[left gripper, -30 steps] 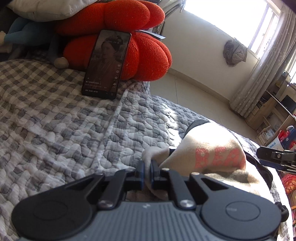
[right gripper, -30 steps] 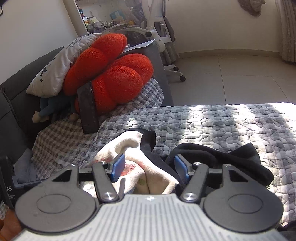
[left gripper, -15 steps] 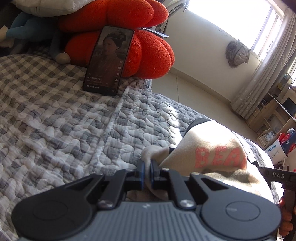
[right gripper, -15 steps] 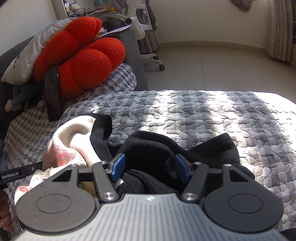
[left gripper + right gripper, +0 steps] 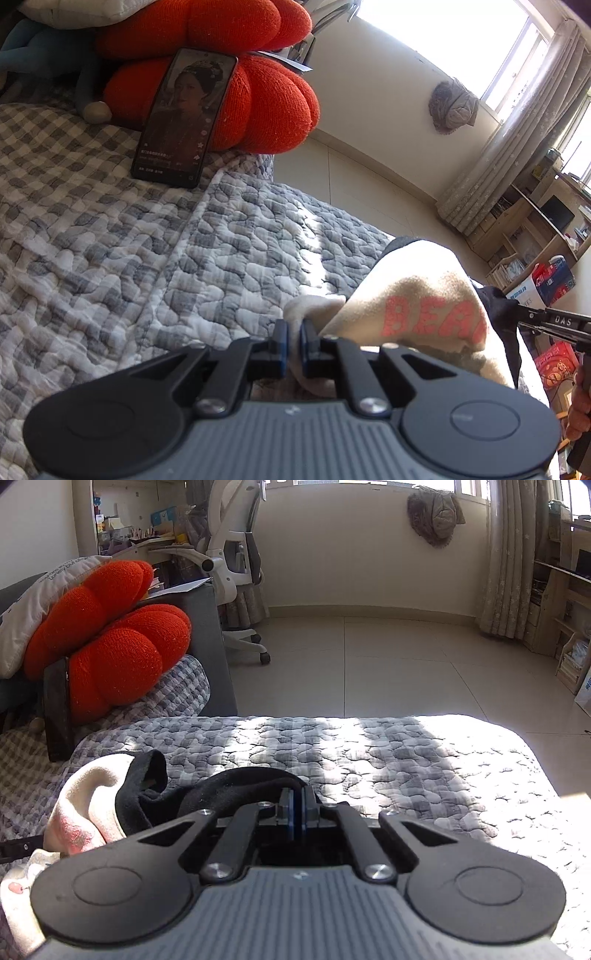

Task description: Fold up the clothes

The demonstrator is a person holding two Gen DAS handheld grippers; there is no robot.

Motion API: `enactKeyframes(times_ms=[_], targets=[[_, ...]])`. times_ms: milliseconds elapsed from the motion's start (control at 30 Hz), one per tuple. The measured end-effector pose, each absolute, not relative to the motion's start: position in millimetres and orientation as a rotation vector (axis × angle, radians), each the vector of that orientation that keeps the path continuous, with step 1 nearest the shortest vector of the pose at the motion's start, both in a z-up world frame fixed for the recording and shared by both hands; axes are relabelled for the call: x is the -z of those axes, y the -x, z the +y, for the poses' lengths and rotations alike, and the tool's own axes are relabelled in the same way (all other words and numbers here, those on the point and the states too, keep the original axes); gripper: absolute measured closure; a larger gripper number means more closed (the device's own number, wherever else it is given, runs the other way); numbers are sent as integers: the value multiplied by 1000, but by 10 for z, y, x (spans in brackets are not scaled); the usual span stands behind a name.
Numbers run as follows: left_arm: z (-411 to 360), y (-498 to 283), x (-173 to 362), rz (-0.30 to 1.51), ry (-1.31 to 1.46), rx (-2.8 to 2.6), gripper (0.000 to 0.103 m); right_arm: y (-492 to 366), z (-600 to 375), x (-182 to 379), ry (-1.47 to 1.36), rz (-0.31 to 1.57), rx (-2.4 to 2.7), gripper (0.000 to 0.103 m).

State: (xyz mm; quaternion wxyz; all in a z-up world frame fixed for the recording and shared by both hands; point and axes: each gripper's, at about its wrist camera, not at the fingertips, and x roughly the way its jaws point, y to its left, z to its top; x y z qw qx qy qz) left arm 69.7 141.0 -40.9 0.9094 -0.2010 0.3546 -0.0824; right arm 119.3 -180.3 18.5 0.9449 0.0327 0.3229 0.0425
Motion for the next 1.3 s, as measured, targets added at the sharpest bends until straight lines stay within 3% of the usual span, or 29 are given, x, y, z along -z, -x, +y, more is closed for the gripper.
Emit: enactKeyframes(times_ms=[333, 767, 1300], targets=[[1281, -662, 332, 725, 403, 283, 96, -1229, -1962, -206, -106, 611, -33, 100], [1130, -509, 122, 605, 355, 487, 96, -1743, -1501, -722, -72, 504, -191, 100], [1036, -220, 32, 591, 264, 682, 96, -1809, -869, -687, -199, 610, -528, 99]])
